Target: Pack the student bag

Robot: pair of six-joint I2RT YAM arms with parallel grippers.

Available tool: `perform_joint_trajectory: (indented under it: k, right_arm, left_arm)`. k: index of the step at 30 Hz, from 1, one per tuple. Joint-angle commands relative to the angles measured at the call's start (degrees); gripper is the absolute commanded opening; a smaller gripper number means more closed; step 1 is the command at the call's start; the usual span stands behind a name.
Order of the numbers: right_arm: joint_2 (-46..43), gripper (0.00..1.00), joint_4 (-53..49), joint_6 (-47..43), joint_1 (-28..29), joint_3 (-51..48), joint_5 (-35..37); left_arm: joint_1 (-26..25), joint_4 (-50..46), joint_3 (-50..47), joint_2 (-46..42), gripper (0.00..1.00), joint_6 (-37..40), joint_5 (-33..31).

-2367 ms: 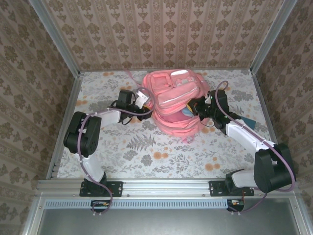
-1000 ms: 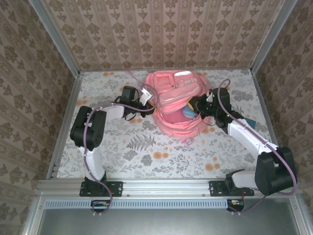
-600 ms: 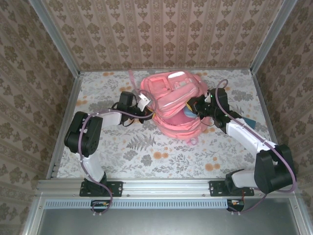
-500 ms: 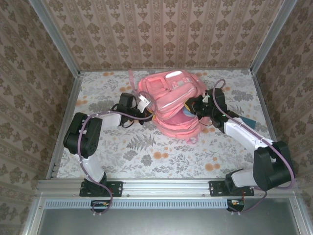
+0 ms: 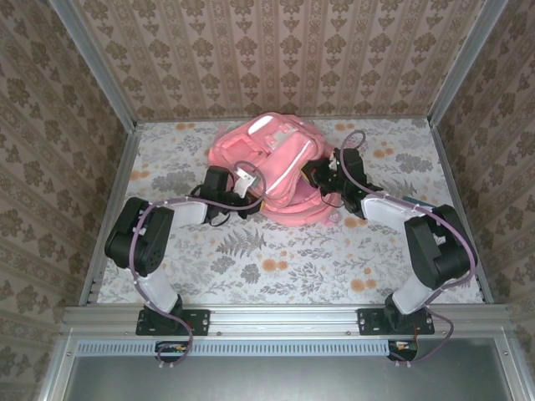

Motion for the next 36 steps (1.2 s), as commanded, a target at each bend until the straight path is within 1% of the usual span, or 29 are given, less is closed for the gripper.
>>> perform_joint_trajectory:
  k: [1,3,4,6,8,9,11,14,16,19,23,27,29,32,36]
  right_arm:
    - [2.7,0.03,1.4,0.6,3.0,1.5,-3.2]
    - [2.0,0.08,-1.4,-0.7,2.8,1.6,-3.2]
    - [1.4,0.15,-4.3,-2.1,2.5,1.9,-3.0]
    - [-0.5,0.39,-12.3,-6.5,1.9,2.8,-1.9]
    - [-2.6,0.53,-20.6,-10.7,1.3,3.3,0.0]
    - [-4.0,0.57,-23.6,-12.9,1.2,3.0,1.2]
    - [-6.3,0.61,-28.7,-16.0,1.1,2.4,3.0]
    - [-8.5,0.65,-30.0,-18.0,1.5,-0.1,0.9]
    - [-8.5,0.65,-28.5,-18.1,2.1,-1.3,-1.5]
    - [-6.4,0.65,-22.9,-17.2,3.4,-2.3,-6.2]
    - [-3.0,0.65,-18.9,-16.9,4.6,0.0,-7.1]
    - [0.1,0.52,-15.7,-15.9,4.8,2.3,-7.4]
    - [1.6,0.42,-12.7,-14.5,5.1,2.9,-8.0]
    - [3.8,0.29,-8.2,-12.0,6.0,3.9,-8.2]
    - [6.9,0.24,-2.8,-8.9,8.0,5.8,-7.3]
  left_arm:
    - [-3.9,4.5,-1.0,-3.8,0.0,-2.3,6.7]
    - [-4.1,4.4,-1.9,-4.8,0.0,-2.6,4.8]
    - [-4.1,3.9,-1.9,-5.0,0.0,-2.7,3.8]
    - [-4.1,2.0,-1.8,-5.5,0.0,-2.7,1.4]
    - [-4.1,-0.4,-1.5,-5.6,0.0,-2.6,-0.4]
    - [-4.1,-1.2,-1.4,-5.6,0.0,-2.6,-2.2]
    - [-4.1,-1.8,-1.4,-5.5,0.0,-2.9,-3.3]
    - [-4.1,-2.2,-1.6,-5.7,0.0,-3.7,-3.6]
    - [-4.1,-2.0,-1.8,-6.0,0.0,-4.1,-3.5]
    - [-4.1,-2.3,-1.6,-6.7,0.0,-4.3,-3.0]
    - [-4.4,-3.9,-1.6,-8.2,0.0,-4.2,-3.1]
    - [-4.6,-6.5,-1.7,-9.4,0.0,-4.2,-3.7]
    - [-4.8,-7.9,-1.6,-10.1,0.0,-4.6,-4.0]
    - [-5.4,-9.2,-1.5,-11.2,0.0,-5.5,-4.1]
    - [-7.0,-8.9,-1.2,-11.9,0.0,-7.2,-3.9]
